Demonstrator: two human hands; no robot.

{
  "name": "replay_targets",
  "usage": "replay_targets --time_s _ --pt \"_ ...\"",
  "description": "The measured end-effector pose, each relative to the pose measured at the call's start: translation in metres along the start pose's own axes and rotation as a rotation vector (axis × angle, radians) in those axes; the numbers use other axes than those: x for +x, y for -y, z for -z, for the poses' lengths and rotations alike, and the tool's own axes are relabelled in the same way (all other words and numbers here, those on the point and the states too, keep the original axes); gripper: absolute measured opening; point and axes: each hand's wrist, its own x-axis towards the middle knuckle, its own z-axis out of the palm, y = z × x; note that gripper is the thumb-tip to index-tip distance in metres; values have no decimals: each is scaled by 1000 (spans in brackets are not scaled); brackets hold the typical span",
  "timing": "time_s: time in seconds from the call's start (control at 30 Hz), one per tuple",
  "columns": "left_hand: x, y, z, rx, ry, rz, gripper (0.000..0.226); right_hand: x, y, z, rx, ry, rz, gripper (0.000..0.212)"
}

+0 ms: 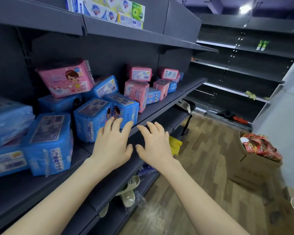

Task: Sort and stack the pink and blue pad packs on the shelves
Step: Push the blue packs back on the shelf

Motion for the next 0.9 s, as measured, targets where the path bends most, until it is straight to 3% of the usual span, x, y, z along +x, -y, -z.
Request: replay_targets --time_s 0.37,0.57,0.9 --pt "31 30 15 -1 48 172 67 55 25 -32 181 -107 134 55" --pt "59 65 21 -54 -74 201 61 101 47 -33 235 -141 185 51" --pt "92 124 39 60 -44 305 71 169 82 -31 210 -105 303 64"
